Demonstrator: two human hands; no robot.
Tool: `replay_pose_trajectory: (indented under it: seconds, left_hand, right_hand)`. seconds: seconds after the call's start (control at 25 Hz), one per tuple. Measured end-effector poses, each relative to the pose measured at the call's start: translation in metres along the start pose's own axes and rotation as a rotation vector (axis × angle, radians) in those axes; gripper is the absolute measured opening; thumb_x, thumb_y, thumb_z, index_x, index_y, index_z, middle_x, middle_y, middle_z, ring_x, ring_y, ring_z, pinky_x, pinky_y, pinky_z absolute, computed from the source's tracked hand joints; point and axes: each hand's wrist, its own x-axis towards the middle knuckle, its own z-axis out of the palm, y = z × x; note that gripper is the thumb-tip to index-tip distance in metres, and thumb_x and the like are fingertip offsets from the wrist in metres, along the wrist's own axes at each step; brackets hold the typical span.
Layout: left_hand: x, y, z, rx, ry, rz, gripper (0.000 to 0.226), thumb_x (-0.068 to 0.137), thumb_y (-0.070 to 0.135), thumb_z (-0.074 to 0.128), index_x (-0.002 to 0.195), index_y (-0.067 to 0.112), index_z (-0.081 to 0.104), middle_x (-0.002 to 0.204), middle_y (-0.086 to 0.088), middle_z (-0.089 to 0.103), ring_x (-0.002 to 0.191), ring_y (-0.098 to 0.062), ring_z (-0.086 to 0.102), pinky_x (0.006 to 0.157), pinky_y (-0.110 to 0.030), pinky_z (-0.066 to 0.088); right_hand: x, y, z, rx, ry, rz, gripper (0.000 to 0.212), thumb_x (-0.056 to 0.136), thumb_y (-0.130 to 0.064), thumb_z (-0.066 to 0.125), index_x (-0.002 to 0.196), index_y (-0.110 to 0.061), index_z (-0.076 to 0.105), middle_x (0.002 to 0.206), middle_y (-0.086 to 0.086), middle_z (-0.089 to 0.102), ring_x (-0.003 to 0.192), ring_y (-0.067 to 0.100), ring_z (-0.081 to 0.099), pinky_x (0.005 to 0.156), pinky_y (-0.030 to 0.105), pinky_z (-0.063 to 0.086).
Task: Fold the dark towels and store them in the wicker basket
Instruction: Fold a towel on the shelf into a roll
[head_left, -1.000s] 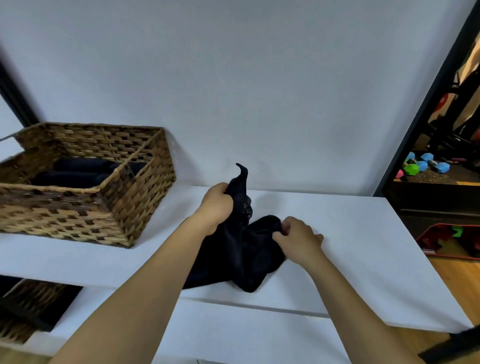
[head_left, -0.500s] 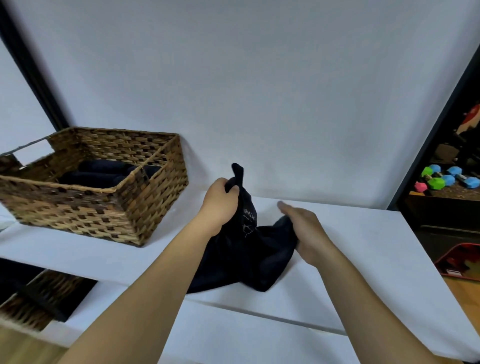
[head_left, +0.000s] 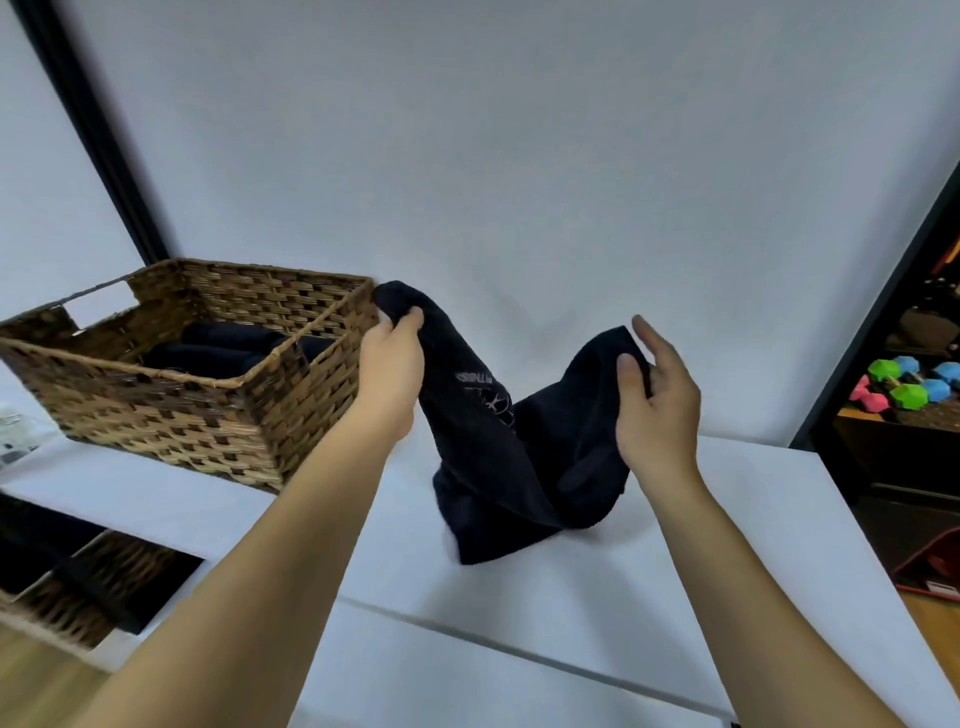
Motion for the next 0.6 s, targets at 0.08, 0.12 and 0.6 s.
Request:
replay_pose_trajectory:
  seconds: [0.08, 0.12, 0.6]
  left_hand:
    - [-0.008, -0.006, 0.004, 0.127, -0.088, 0.007, 0.014, 0.097, 0.018, 0.055, 0.105, 0.019, 0.066, 0.098, -0.002, 0.068, 0.100, -0.026, 0.065, 0.091, -0.045, 0.055]
    - [-0.017, -0.012, 0.007, 0.162, -0.148, -0.010, 0.018, 0.096, 0.014, 0.053, 0.091, 0.021, 0.068, 0.090, -0.003, 0.071, 0.091, -0.026, 0.067, 0.084, -0.044, 0.055]
    - [-0.029, -0.061, -0.050, 0.118, -0.359, -0.069, 0.014, 0.098, 0.014, 0.060, 0.097, 0.005, 0.071, 0.088, -0.012, 0.073, 0.082, -0.025, 0.068, 0.076, -0.043, 0.058]
  right_hand:
    - [-0.003, -0.003, 0.011, 0.061, -0.050, 0.083, 0.045, 0.103, -0.017, 0.051, 0.146, -0.033, 0.049, 0.129, -0.012, 0.063, 0.112, 0.003, 0.056, 0.116, 0.036, 0.039]
    - [-0.006, -0.004, 0.016, 0.096, -0.074, 0.148, 0.048, 0.103, -0.015, 0.051, 0.147, -0.032, 0.048, 0.128, -0.015, 0.062, 0.113, 0.001, 0.056, 0.117, 0.036, 0.038]
    - [-0.083, -0.022, 0.089, 0.217, -0.268, 0.114, 0.015, 0.089, -0.010, 0.061, 0.075, -0.006, 0.067, 0.079, 0.000, 0.072, 0.087, 0.004, 0.067, 0.082, 0.016, 0.047]
